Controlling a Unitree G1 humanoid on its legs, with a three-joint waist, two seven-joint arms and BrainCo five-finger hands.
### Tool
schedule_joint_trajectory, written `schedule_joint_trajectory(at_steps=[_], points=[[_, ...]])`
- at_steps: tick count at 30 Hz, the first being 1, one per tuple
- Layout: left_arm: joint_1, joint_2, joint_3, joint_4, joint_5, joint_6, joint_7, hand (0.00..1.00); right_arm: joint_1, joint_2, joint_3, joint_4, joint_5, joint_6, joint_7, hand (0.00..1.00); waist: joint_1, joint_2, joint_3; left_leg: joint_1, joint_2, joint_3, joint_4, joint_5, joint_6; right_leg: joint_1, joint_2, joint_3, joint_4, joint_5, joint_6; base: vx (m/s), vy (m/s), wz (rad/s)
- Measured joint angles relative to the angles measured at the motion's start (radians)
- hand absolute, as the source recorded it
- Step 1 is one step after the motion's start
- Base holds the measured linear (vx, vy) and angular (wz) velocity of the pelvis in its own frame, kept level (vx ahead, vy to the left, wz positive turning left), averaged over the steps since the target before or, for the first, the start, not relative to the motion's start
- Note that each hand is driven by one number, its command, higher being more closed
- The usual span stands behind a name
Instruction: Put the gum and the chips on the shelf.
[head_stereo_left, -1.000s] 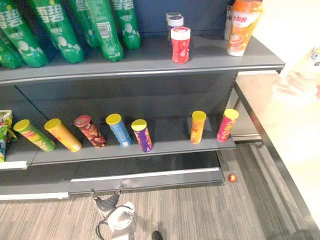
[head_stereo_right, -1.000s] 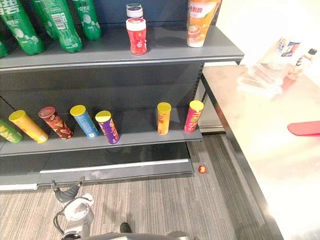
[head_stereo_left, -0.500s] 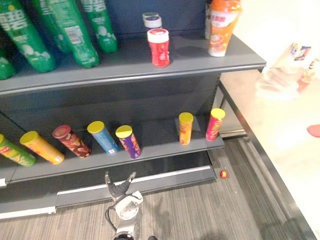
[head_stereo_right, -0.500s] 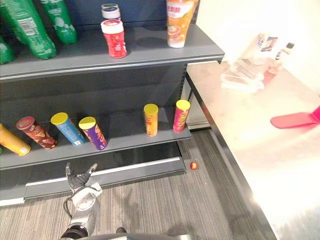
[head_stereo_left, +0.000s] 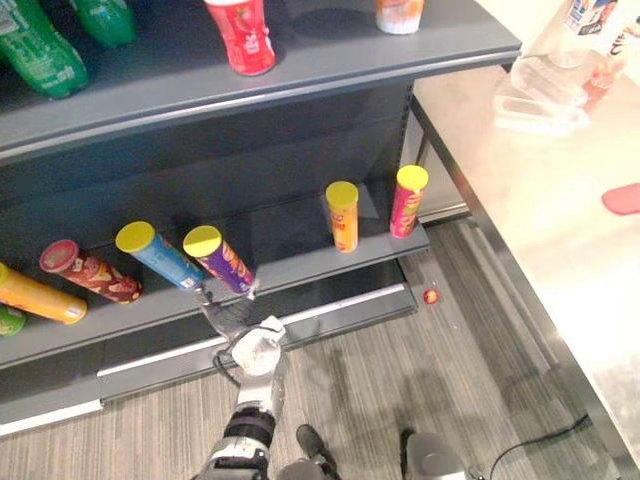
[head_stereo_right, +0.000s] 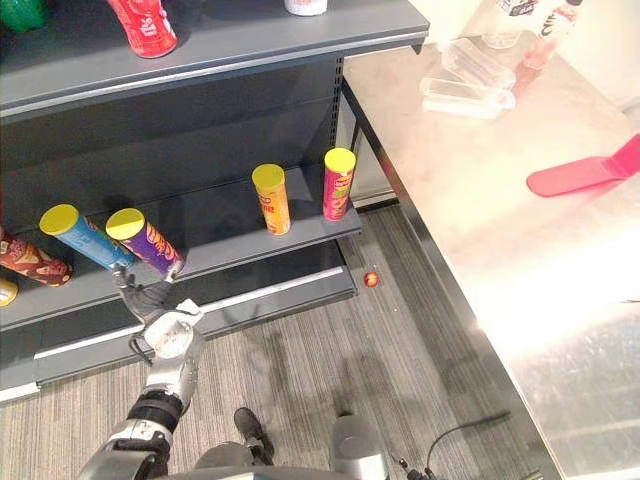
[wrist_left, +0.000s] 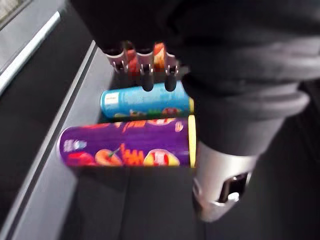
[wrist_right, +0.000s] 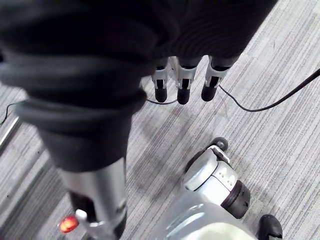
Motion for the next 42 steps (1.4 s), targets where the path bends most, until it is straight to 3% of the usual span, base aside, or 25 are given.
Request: schedule_joint_trajectory(at_steps=[8, 12, 24, 30, 33, 42], points=[[-0.028, 0.016, 0.143, -0.017, 0.000, 0.000, 0.164, 0.00, 0.037, -0.001, 0.078, -0.064, 0.003, -0.001, -0.011, 0.00, 0.005, -0.010, 0.010, -0.010, 0.013, 0.027, 0.000, -0.013, 0.001, -0.015, 0.008, 0.003, 0.000, 0.020, -0.016, 0.00, -0.008, -0.03], [-0.028, 0.015, 0.198, -0.017, 0.000, 0.000, 0.208, 0.00, 0.048, -0.007, 0.105, -0.076, 0.006, 0.000, -0.018, 0.00, 0.011, -0.011, 0.010, -0.011, 0.018, 0.038, 0.000, -0.013, 0.001, -0.015, 0.009, 0.001, -0.001, 0.020, -0.016, 0.02, -0.023, 0.00], [-0.102, 0.016, 0.222, 0.000, -0.002, 0.046, 0.155, 0.00, 0.065, -0.029, 0.162, -0.091, 0.037, 0.010, -0.018, 0.00, 0.053, -0.011, 0.010, -0.030, 0.025, 0.053, 0.007, 0.001, 0.005, -0.029, 0.011, -0.012, 0.004, 0.020, -0.016, 0.06, -0.032, 0.05], [-0.162, 0.046, 0.223, 0.030, -0.004, 0.068, 0.122, 0.00, 0.060, -0.033, 0.182, -0.101, 0.045, 0.010, -0.018, 0.00, 0.054, -0.018, 0.015, -0.050, 0.029, 0.061, 0.012, 0.001, 0.005, -0.067, 0.013, -0.006, 0.033, 0.020, -0.016, 0.06, -0.040, -0.03], [-0.199, 0.070, 0.223, 0.035, -0.004, 0.072, 0.115, 0.00, 0.049, -0.033, 0.204, -0.118, 0.048, 0.010, -0.018, 0.00, 0.057, -0.032, 0.026, -0.112, 0.067, 0.059, 0.139, -0.052, 0.006, -0.082, 0.015, -0.001, 0.036, 0.020, -0.016, 0.06, -0.063, -0.03], [-0.248, 0.095, 0.221, 0.044, -0.004, 0.107, 0.109, 0.00, 0.008, -0.050, 0.243, -0.147, 0.081, 0.005, -0.018, 0.00, 0.055, -0.030, 0.074, -0.161, 0.105, 0.057, 0.183, -0.051, 0.003, -0.119, 0.042, 0.006, 0.046, 0.021, -0.017, 0.02, -0.043, -0.02]])
